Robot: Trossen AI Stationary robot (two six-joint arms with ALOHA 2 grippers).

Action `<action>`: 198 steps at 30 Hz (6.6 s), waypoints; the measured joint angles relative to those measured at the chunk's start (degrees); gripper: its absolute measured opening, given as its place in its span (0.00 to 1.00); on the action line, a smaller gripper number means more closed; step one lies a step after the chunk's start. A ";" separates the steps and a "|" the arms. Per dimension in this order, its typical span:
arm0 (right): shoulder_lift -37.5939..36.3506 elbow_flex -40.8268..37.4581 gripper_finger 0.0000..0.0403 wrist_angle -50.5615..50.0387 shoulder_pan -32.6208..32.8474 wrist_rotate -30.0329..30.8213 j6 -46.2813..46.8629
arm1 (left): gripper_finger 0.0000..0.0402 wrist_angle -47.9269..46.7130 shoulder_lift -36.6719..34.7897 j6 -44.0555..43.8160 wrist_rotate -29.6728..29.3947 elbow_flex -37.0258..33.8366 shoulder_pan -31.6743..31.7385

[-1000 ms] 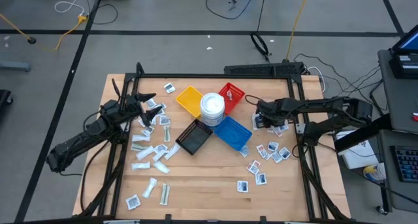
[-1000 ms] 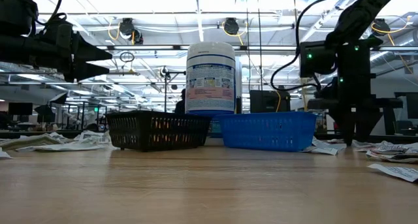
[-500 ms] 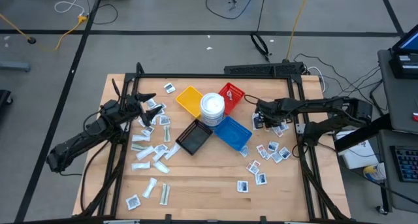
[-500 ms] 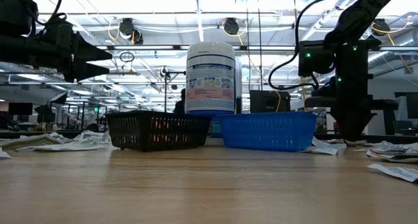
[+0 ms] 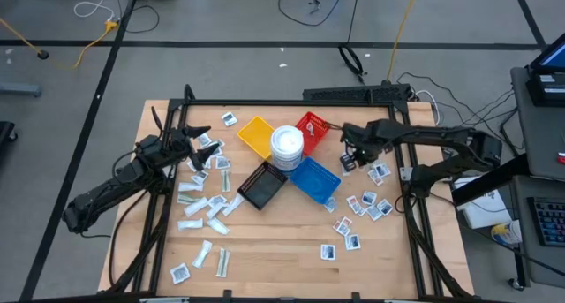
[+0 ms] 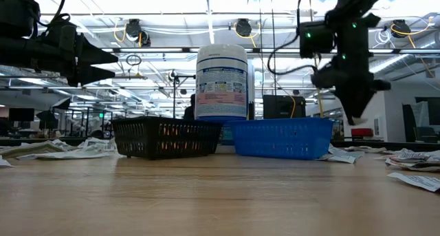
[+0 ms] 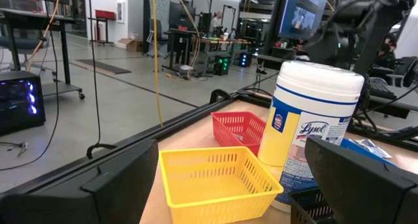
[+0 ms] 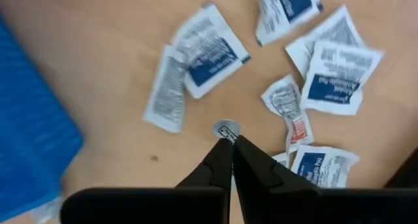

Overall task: Pick & Place First Aid Supplies
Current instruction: Put the ointment pack into the red bin

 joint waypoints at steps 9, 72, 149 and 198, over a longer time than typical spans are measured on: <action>-0.04 11.89 0.00 -13.21 -2.12 -0.11 -9.85 | 0.98 0.00 0.02 0.00 0.00 0.01 0.00; 41.94 44.12 0.29 6.52 -9.63 -3.00 -27.06 | 0.98 0.02 0.02 0.00 0.00 0.01 0.00; -4.14 -13.78 0.38 9.48 -7.73 0.15 -13.19 | 0.98 0.00 0.02 0.00 -0.01 0.00 0.00; -1.60 6.63 0.00 -16.03 -8.28 -1.40 -20.40 | 0.98 0.01 0.01 0.00 -0.01 0.00 -0.02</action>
